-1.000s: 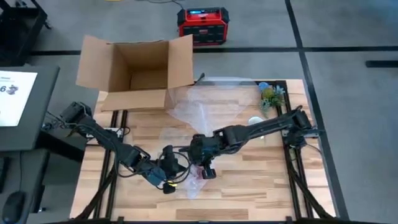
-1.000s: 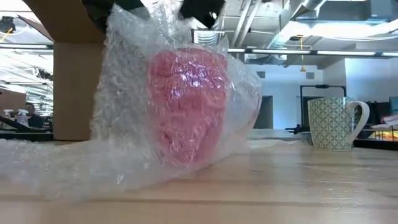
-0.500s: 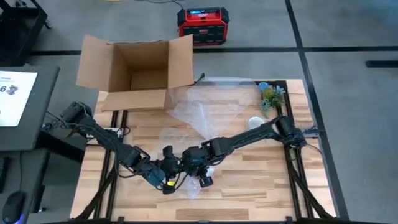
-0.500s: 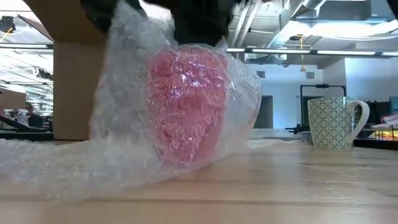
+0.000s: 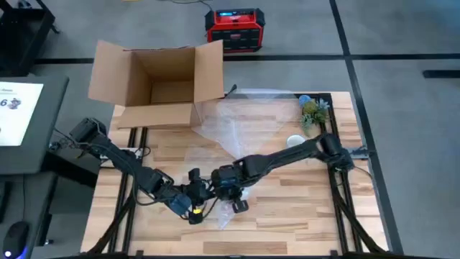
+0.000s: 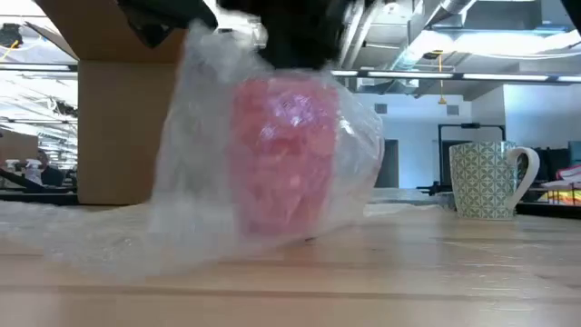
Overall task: Wrap mug
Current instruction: Wrap the red mug with bubble wrap
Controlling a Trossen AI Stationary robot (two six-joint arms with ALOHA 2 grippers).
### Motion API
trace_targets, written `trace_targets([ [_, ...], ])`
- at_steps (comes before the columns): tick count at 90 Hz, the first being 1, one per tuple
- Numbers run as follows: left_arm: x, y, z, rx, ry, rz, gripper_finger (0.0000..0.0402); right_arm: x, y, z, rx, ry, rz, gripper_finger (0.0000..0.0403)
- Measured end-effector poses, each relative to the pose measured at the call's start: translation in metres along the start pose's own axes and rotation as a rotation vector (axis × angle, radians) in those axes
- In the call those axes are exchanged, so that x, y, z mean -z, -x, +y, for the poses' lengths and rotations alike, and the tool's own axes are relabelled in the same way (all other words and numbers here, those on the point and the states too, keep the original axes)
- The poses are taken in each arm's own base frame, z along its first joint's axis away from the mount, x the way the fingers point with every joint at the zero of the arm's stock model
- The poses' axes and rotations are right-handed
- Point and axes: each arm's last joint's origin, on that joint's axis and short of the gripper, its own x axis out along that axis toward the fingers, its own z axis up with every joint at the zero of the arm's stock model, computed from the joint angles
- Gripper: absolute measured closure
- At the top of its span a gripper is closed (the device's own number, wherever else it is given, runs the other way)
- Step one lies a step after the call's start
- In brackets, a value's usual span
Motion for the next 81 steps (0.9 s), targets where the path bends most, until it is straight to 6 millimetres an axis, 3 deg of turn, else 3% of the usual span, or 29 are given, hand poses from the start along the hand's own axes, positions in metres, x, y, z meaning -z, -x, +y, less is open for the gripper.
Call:
trace_targets([
  [11, 0.000, 0.000, 0.000, -0.001, 0.000, 0.002, 0.0402, -0.002, 0.034, 0.008, 0.028, -0.021, -0.040, 0.0403],
  [26, 0.000, 0.000, 0.000, 0.001, 0.006, 0.004, 0.0402, 0.013, 0.063, 0.006, 0.239, -0.125, 0.020, 0.0403],
  [33, 0.000, 0.000, 0.000, 0.014, 0.012, 0.010, 0.0402, 0.028, 0.056, -0.008, 0.268, -0.202, 0.066, 0.0403],
  [42, 0.001, 0.000, -0.001, 0.047, 0.013, 0.026, 0.0402, 0.055, 0.031, -0.030, 0.299, -0.304, 0.154, 0.0403],
  [52, 0.001, 0.000, -0.002, 0.050, 0.012, 0.028, 0.0402, 0.070, 0.015, -0.046, 0.296, -0.361, 0.128, 0.0403],
  [65, 0.001, 0.000, -0.002, 0.073, 0.020, 0.041, 0.0402, 0.068, 0.008, -0.043, 0.232, -0.370, 0.068, 0.0403],
  [81, 0.001, 0.000, -0.002, 0.081, 0.027, 0.045, 0.0402, 0.047, 0.023, -0.026, 0.205, -0.302, -0.031, 0.0403],
])
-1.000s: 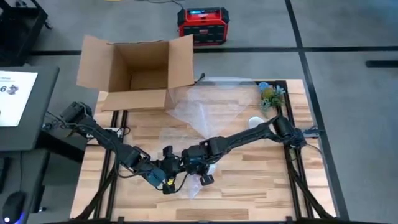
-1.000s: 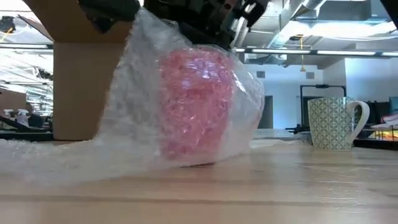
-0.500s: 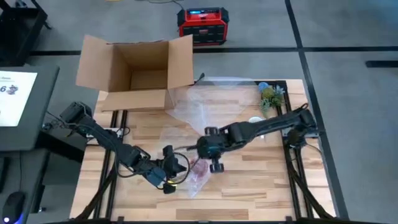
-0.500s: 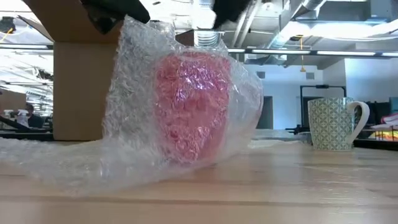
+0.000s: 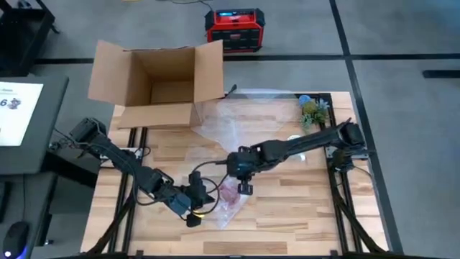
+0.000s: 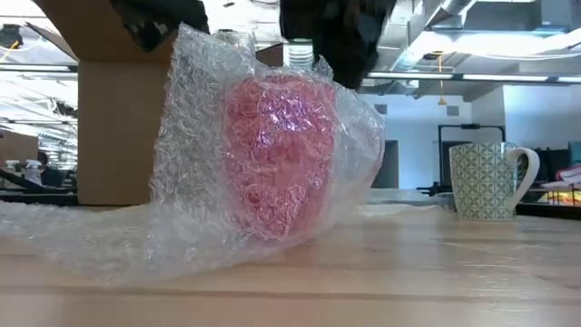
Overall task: Wrap mug
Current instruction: Wrap the red mug with bubble wrap
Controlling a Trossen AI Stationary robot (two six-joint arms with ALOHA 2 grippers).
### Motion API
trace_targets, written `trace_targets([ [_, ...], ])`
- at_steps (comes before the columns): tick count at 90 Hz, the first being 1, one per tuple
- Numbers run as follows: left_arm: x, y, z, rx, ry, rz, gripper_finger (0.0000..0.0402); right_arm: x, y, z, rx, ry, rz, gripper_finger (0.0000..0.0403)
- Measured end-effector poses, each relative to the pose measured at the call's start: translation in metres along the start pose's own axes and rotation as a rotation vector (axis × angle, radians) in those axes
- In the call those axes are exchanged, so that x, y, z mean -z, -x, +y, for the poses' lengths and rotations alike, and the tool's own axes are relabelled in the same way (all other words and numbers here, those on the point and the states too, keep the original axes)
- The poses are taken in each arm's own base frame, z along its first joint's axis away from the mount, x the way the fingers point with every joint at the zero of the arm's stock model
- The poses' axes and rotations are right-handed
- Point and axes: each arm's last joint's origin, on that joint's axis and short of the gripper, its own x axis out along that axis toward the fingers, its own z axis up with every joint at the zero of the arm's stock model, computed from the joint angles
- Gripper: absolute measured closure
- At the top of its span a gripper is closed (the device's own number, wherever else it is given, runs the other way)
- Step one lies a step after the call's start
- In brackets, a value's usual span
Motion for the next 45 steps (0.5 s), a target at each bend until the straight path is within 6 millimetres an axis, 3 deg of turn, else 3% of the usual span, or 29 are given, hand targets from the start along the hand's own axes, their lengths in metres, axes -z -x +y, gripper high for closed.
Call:
trace_targets([
  [45, -0.007, -0.006, 0.013, -0.066, 0.019, -0.020, 0.0402, 0.003, -0.004, 0.041, -0.089, 0.155, -0.090, 0.0403],
])
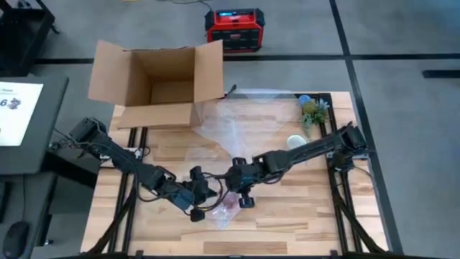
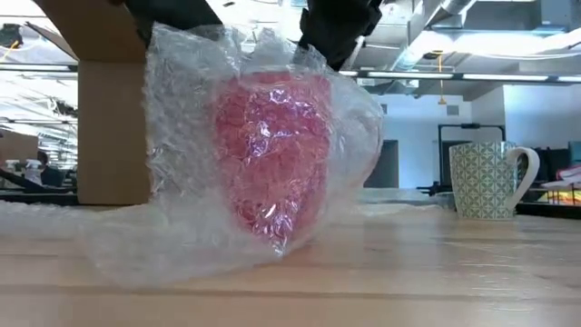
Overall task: Wrap mug
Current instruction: Wrap the red mug with bubble wrap
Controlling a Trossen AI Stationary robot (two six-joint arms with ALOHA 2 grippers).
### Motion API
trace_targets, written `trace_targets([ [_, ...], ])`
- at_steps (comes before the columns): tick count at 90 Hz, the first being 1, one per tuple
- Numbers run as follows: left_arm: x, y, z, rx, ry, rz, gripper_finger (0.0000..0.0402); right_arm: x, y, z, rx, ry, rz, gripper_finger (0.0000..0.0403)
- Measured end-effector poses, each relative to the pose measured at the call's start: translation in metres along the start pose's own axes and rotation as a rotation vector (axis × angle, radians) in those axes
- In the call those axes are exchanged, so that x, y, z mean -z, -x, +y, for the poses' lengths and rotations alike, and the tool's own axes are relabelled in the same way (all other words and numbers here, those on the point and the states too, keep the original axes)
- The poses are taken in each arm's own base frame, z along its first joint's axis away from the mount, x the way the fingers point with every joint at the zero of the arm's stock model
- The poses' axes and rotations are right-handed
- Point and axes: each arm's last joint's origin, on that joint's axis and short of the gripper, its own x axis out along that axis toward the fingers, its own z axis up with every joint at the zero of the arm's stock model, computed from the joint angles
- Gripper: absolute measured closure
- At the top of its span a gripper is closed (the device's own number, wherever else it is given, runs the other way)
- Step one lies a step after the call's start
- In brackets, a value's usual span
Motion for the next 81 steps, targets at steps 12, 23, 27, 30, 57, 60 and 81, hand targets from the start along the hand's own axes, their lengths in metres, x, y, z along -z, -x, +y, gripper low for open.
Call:
trace_targets([
  [12, -0.002, -0.001, 0.003, -0.015, 0.006, -0.005, 0.0402, 0.002, -0.010, 0.001, -0.012, 0.043, -0.006, 0.0403],
  [23, -0.003, -0.002, 0.002, -0.010, -0.014, -0.019, 0.0402, 0.007, -0.027, -0.001, -0.008, 0.092, 0.035, 0.0403],
  [27, -0.004, -0.001, 0.001, 0.004, -0.024, -0.026, 0.0402, 0.008, -0.032, -0.001, -0.008, 0.109, 0.042, 0.0403],
  [30, -0.005, -0.001, 0.000, 0.032, -0.030, -0.026, 0.0402, 0.009, -0.036, -0.001, -0.007, 0.118, 0.051, 0.0403],
  [57, 0.000, -0.018, -0.010, 0.140, -0.097, -0.016, 0.0402, 0.001, -0.032, -0.004, -0.001, 0.122, 0.067, 0.0403],
  [60, 0.003, -0.023, -0.011, 0.139, -0.106, -0.007, 0.0402, -0.002, -0.029, -0.002, -0.003, 0.126, 0.061, 0.0403],
  [81, 0.017, -0.050, -0.009, 0.097, -0.088, 0.056, 0.0402, -0.012, -0.018, 0.012, -0.023, 0.169, 0.043, 0.0403],
])
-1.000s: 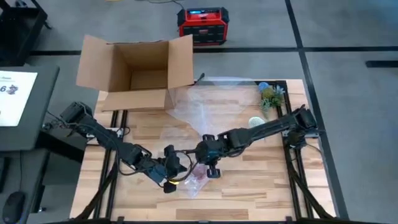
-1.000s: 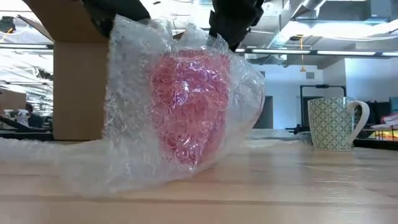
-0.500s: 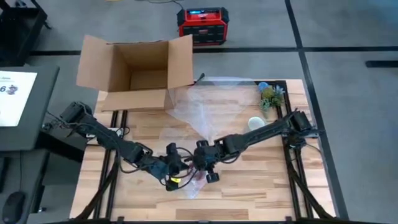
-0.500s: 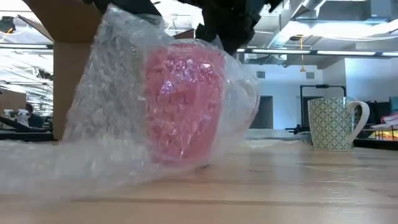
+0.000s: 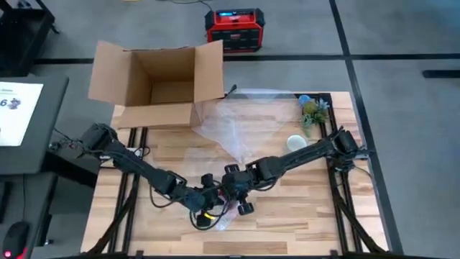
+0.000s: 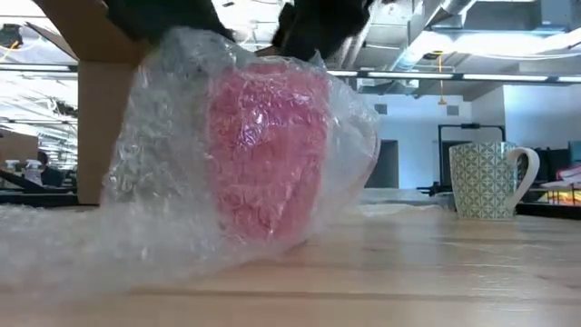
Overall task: Wrap mug
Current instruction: Wrap the red mug with bubble wrap
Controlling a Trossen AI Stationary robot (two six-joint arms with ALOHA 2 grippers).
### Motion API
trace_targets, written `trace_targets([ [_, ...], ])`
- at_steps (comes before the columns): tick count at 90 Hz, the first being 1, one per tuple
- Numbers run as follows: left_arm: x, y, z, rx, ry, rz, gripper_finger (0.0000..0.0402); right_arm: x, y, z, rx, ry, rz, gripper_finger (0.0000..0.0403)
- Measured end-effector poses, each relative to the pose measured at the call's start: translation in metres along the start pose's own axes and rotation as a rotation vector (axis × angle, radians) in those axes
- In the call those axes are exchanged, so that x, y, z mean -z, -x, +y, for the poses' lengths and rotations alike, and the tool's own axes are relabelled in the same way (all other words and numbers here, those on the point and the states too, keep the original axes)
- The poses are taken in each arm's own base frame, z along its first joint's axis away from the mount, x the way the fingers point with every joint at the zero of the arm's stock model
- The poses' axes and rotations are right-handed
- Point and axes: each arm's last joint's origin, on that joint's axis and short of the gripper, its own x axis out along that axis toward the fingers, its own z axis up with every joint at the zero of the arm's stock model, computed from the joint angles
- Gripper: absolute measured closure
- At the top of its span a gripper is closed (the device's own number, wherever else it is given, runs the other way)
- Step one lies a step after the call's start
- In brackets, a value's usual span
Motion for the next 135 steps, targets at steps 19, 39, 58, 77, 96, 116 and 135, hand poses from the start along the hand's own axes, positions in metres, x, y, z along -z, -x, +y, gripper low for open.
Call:
trace_targets([
  [19, -0.001, -0.003, 0.008, -0.025, 0.009, 0.014, 0.0402, 0.001, -0.014, 0.001, -0.026, -0.001, -0.002, 0.0403],
  [39, -0.010, 0.018, 0.006, 0.003, 0.043, -0.019, 0.0401, 0.013, -0.049, -0.015, -0.046, -0.034, 0.072, 0.0403],
  [58, -0.008, 0.025, 0.003, 0.015, 0.077, 0.012, 0.0401, 0.011, -0.048, -0.021, -0.059, -0.037, 0.076, 0.0403],
  [77, -0.004, 0.022, 0.001, 0.012, 0.079, 0.030, 0.0401, -0.007, -0.021, -0.011, -0.070, -0.021, 0.135, 0.0403],
  [96, -0.004, 0.022, 0.002, -0.007, 0.074, 0.021, 0.0401, -0.027, 0.005, -0.004, -0.063, -0.023, 0.126, 0.0403],
  [116, -0.002, 0.022, 0.000, -0.007, 0.059, 0.032, 0.0401, -0.039, 0.003, -0.006, -0.058, 0.013, 0.028, 0.0403],
  [135, 0.011, 0.027, -0.002, -0.028, 0.046, 0.132, 0.0401, -0.027, -0.032, -0.009, -0.073, 0.023, 0.117, 0.0403],
])
